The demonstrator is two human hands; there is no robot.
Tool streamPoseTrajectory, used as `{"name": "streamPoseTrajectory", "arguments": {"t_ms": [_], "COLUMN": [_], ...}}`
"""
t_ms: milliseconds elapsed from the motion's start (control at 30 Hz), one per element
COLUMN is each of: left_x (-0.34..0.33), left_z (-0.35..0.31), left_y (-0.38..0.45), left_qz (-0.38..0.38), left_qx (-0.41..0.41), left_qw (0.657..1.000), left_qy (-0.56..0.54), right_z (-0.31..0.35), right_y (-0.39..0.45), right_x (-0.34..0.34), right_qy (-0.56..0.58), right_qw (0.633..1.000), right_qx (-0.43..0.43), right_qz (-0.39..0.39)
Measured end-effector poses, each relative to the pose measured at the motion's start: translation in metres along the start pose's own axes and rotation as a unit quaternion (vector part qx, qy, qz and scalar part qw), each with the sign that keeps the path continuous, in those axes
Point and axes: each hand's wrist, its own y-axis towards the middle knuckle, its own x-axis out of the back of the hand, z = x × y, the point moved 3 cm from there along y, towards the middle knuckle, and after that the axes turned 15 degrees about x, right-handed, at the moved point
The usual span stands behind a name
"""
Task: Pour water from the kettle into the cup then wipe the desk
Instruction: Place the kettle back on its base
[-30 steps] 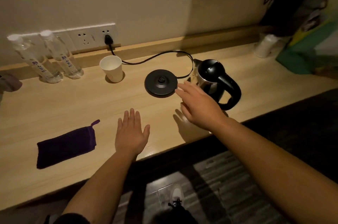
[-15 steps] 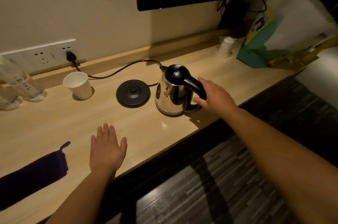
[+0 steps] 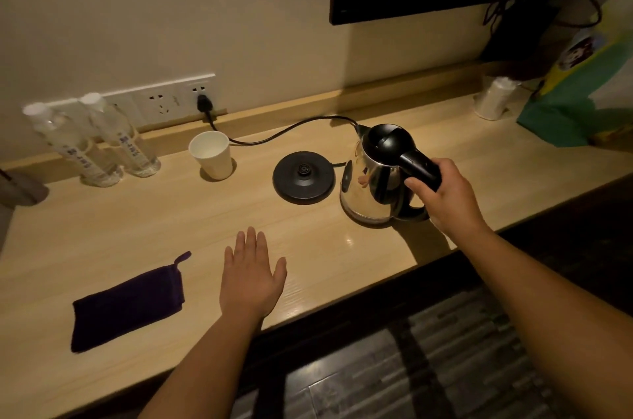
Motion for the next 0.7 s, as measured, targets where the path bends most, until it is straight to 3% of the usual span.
{"name": "streamPoseTrajectory", "arguments": {"t_ms": [200, 700], "left_x": [-0.001, -0.003], "left_z": [0.0, 0.0], "left_y": [0.0, 0.002], "left_qz": [0.001, 0.004], "left_qx": [0.001, 0.002], "left_qw": [1.0, 1.0], "left_qy": [-0.001, -0.011], "right_z": [0.025, 0.063], "right_y": [0.019, 0.068], "right_x": [-0.011, -0.077], "right_qy": [0.025, 0.05], "right_qw": [0.999, 0.995], "right_qx": [0.036, 0.079], "right_qz": [-0.025, 0.042]}}
